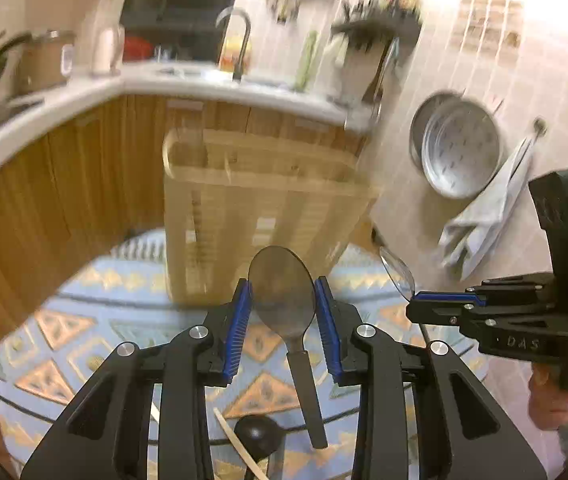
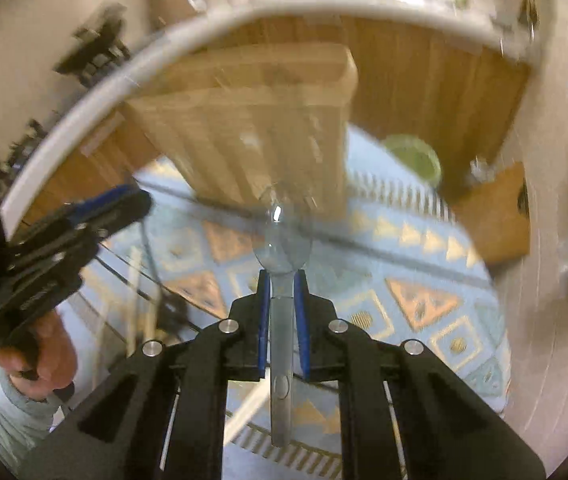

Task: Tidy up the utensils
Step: 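Lift the spoon with the right tool and release it into the caddy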

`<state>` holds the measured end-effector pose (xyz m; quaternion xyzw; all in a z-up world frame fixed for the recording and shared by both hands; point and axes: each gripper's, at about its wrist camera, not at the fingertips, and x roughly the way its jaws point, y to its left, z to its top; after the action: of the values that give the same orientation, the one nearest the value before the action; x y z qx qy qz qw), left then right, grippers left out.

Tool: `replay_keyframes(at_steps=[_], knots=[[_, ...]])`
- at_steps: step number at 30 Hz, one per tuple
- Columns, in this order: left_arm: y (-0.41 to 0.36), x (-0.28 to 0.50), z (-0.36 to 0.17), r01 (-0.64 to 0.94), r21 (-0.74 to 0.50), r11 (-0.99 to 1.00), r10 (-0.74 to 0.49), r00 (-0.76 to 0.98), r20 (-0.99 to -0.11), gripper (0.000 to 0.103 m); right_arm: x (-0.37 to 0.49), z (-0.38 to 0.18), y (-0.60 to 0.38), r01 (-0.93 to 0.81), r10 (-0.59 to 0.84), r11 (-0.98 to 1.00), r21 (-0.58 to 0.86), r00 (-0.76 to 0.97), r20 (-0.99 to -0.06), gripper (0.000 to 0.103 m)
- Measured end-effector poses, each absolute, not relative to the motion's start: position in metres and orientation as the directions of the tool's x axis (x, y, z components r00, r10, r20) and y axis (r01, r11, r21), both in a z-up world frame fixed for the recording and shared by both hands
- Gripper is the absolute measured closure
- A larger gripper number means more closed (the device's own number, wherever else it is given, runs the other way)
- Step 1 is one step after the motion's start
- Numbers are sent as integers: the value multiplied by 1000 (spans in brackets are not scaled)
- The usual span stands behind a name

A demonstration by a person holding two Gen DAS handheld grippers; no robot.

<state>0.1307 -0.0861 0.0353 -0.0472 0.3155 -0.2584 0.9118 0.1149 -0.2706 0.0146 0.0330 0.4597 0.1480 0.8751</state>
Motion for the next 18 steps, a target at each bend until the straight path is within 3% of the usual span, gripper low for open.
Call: replay_keyframes(at_steps=[8,15,18], knots=[[-66,116,129,423,-190,886,-464,820,-336,72,110,93,-271,-267,335,942,202,781,-527,93],[-70,133,181,255,-91,963,-267,951,-158,72,145,125,-286,-161,232,962,221,910,-345,93],[-71,147,184,220,-82,972,-229,964,-136,72,161,124,-291,-91,149,976,199,942,-302,93]])
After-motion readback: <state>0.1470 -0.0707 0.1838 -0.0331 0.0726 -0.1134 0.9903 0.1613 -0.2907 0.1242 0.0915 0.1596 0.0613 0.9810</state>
